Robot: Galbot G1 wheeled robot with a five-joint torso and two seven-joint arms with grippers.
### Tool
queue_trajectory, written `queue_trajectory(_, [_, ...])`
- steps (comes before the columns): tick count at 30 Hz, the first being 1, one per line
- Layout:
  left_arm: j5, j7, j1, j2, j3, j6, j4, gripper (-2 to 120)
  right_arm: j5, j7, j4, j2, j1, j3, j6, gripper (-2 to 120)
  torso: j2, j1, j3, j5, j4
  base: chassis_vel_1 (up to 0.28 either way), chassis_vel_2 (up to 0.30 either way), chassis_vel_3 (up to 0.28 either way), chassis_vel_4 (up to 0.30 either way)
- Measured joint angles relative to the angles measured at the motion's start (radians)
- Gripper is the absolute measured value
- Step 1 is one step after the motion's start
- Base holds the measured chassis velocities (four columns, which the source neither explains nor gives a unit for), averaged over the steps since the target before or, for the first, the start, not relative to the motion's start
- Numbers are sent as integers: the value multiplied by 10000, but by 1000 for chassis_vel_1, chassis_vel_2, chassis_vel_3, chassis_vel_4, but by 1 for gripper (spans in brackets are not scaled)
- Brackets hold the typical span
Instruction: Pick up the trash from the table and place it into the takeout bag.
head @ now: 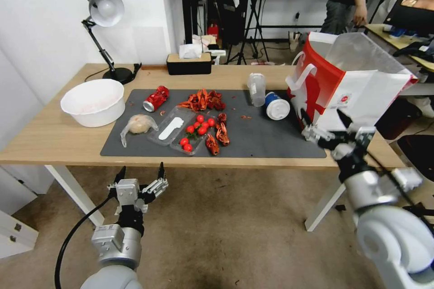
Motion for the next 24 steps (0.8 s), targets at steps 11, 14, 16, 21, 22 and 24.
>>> queue_trajectory(11, [-230,100,-78,59,-193,-30,126,100,-2075,-13,-853,864,-1869,-731,2625,100,-1,1,1,2,-2,0,0,0,0])
queue_trajectory(14, [-231,122,-102,68,-125,-21,194,100,-2327,28,-1274,1097,-2204,-974,3174,100,-1,1,1,3,-1,0,0,0,0])
queue_trajectory(16, [-231,121,-107,66,-111,-21,201,100,-2361,41,-1330,1122,-2225,-1002,3240,100,-1,1,1,2,-1,0,0,0,0])
queue_trajectory(21, [-227,122,-196,82,-1,3,276,100,-2521,164,-1634,1157,-2270,-1146,3446,100,-2,2,2,3,0,0,0,0,0])
queue_trajectory(22, [-227,122,-206,86,2,4,289,100,-2521,171,-1650,1143,-2261,-1150,3446,100,-2,2,2,3,0,0,0,0,0])
queue_trajectory(24, [-227,122,-212,89,3,5,299,100,-2521,174,-1655,1135,-2256,-1151,3446,100,-2,2,2,3,0,0,0,0,0])
